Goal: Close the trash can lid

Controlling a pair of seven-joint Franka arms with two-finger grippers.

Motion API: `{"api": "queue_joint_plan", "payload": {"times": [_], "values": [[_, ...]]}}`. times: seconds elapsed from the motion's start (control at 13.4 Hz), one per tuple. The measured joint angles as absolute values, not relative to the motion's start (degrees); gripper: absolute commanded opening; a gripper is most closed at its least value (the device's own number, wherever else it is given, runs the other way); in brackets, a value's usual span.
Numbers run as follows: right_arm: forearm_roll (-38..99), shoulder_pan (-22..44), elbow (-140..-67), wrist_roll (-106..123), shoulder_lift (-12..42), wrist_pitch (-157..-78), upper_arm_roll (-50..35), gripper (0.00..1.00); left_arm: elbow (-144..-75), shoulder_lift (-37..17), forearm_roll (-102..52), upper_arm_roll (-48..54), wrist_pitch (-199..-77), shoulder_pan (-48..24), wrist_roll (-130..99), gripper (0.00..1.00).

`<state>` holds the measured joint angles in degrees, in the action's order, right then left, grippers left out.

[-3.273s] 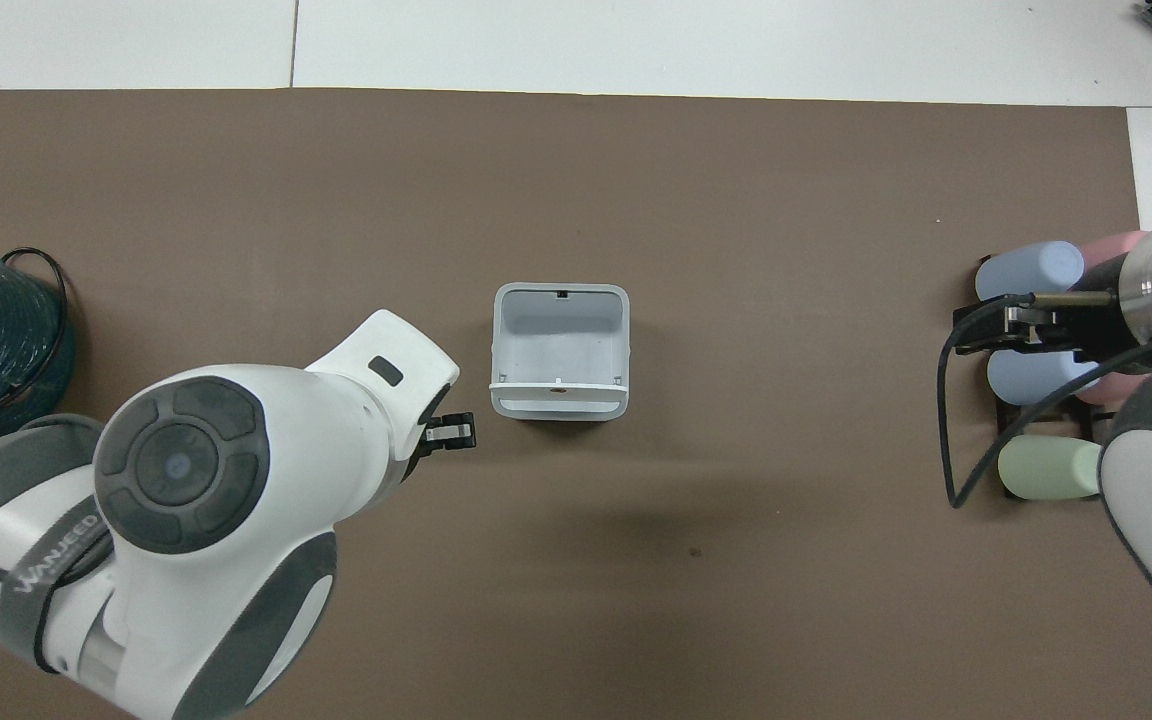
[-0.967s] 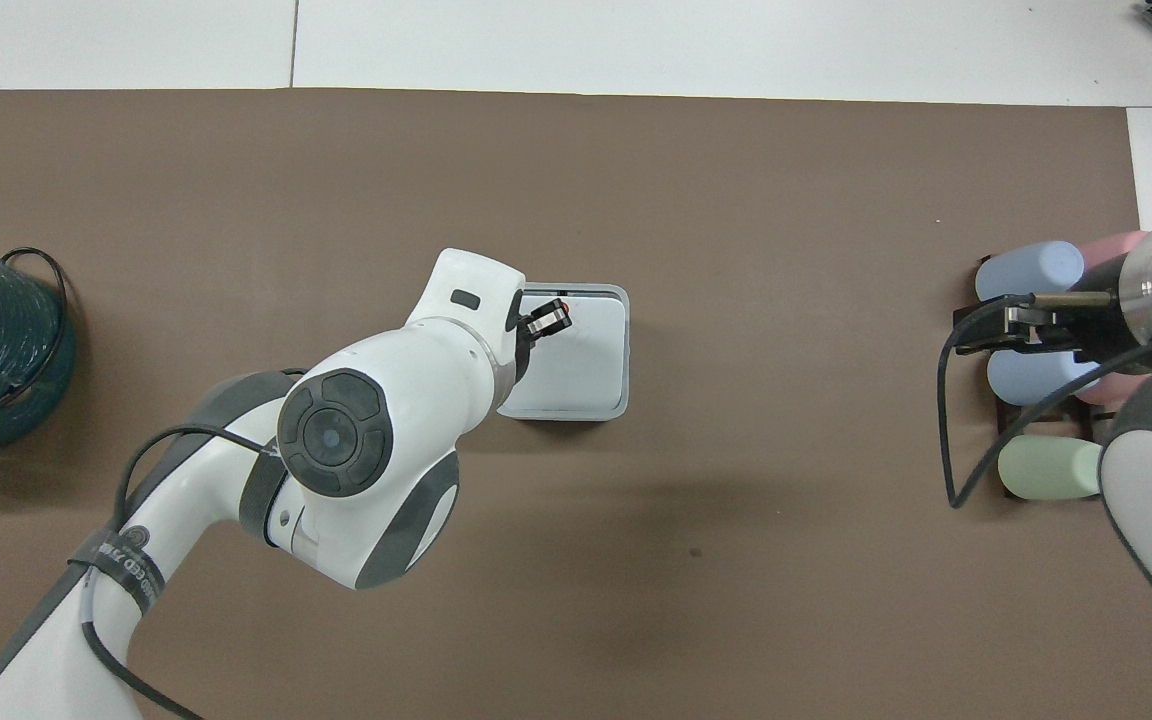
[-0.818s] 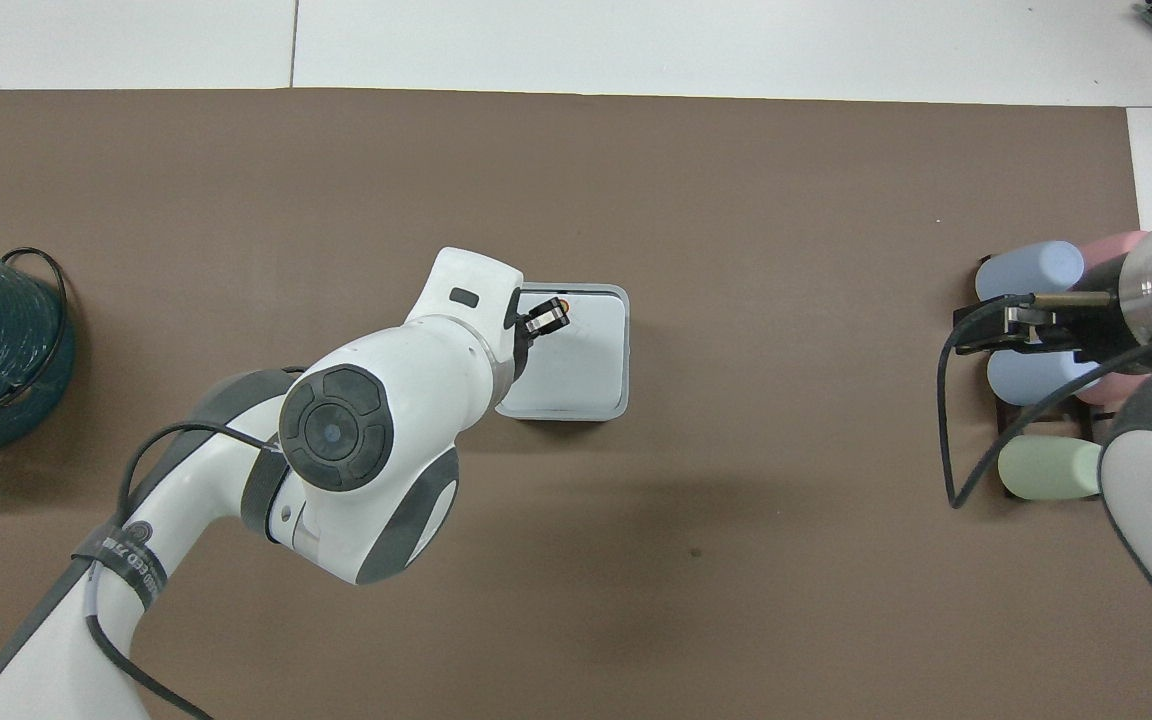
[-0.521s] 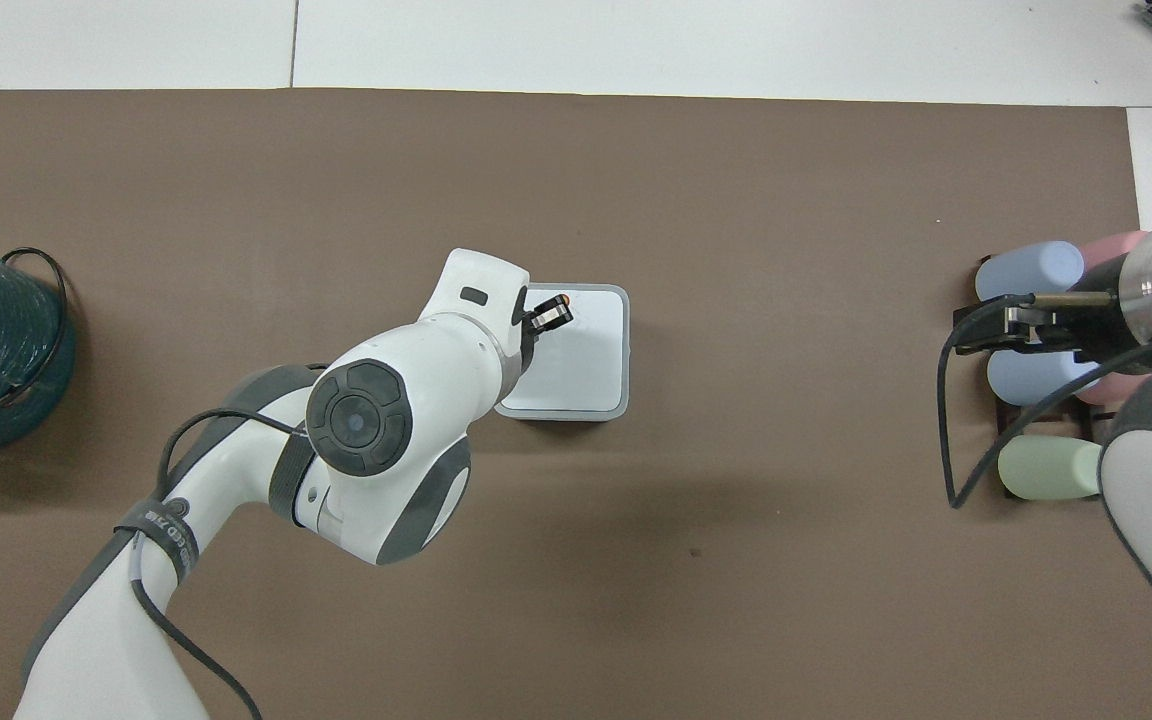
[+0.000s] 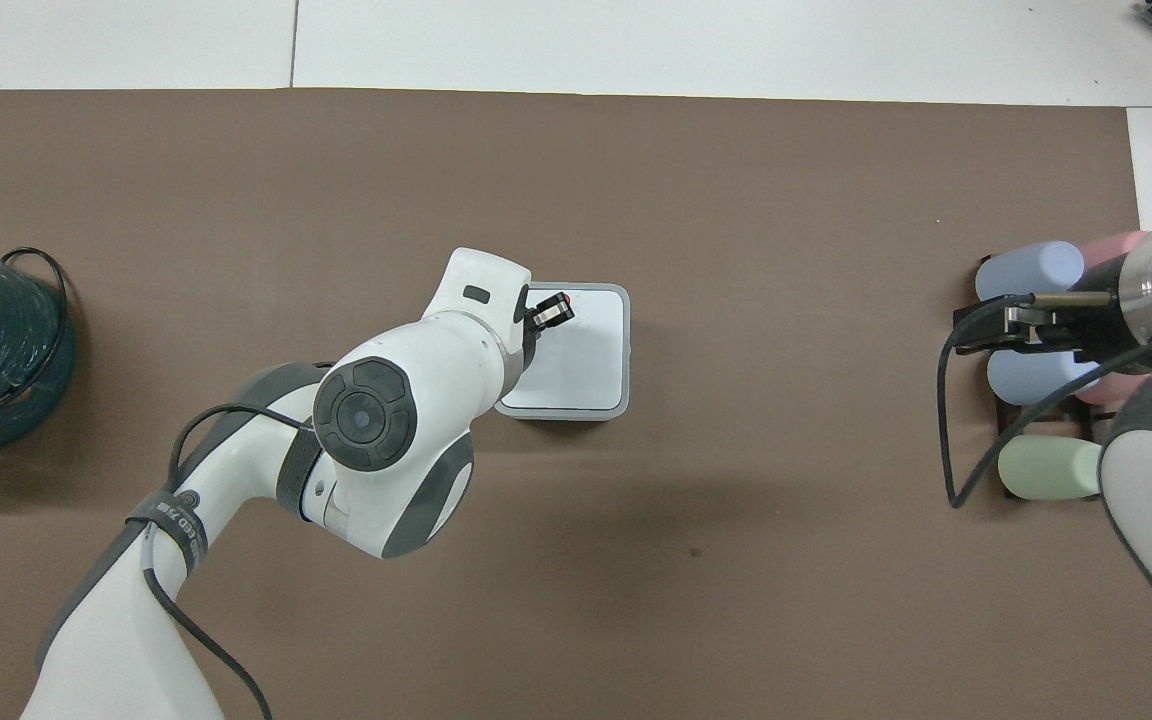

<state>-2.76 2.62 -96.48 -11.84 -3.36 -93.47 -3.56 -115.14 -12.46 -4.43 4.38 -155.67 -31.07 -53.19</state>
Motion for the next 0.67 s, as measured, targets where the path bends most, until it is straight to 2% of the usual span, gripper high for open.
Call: {"api": "queue_joint_plan", "payload": {"times": [0.45, 0.67], "values": [[-2.8, 2.6, -96.5, -11.8, -3.4, -93.5, -3.6, 1.0, -114.8, -12.9, -4.4, 4.4, -156.2, -31.1, -53.1, 0.07], [-2.8, 2.6, -96.5, -11.8, -3.4, -93.5, -3.6, 1.0, -111.6, -14.6, -4.4, 4.4, -153.8, -31.1, -53.1, 0.1]]}}
